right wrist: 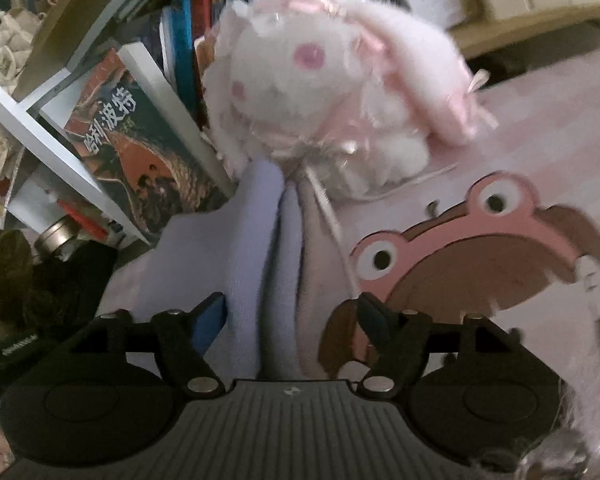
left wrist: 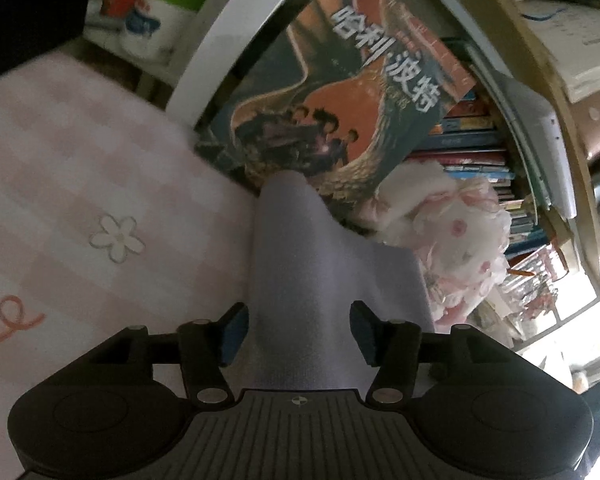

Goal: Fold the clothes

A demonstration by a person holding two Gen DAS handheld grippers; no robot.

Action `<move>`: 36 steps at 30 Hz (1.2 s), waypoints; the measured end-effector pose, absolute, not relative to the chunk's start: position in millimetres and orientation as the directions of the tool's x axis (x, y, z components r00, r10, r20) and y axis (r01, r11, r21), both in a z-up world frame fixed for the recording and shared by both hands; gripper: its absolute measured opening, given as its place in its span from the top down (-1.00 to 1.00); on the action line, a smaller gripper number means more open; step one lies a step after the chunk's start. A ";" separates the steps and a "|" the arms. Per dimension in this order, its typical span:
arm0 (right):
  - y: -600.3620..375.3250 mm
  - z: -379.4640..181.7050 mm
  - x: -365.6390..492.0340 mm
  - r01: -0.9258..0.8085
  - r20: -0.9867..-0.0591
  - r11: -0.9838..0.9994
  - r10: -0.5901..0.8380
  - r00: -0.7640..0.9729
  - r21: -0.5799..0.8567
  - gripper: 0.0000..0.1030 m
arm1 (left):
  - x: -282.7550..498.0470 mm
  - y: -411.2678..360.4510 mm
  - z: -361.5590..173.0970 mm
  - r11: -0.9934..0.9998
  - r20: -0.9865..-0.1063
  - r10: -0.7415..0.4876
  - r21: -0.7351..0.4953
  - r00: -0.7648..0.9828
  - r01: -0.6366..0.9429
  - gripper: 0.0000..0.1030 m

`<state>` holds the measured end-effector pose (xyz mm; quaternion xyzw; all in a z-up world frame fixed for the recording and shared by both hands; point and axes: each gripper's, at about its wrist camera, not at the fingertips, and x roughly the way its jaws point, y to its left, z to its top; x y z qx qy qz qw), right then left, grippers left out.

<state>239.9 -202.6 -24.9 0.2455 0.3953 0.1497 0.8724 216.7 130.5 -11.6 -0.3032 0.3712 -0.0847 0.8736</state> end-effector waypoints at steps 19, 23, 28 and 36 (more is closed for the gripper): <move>-156.1 -1.2 134.2 -0.147 -0.682 0.985 0.171 0.711 0.094 -0.68 | 134.6 67.1 5.4 0.985 -0.700 -0.160 -0.162 0.696 0.062 -0.47; -153.6 0.3 114.3 -0.120 -0.673 0.990 0.143 0.726 0.081 -0.81 | 118.3 61.6 5.1 0.989 -0.693 -0.133 -0.136 0.709 0.053 -0.75; -150.9 0.5 91.8 -0.082 -0.670 0.993 0.118 0.733 0.085 -0.93 | 99.4 59.2 5.7 0.993 -0.694 -0.098 -0.114 0.713 0.025 -0.89; -146.8 -4.3 63.6 -0.049 -0.667 0.997 0.076 0.741 0.059 -0.95 | 75.3 64.5 1.1 0.993 -0.706 -0.071 -0.117 0.705 -0.018 -0.95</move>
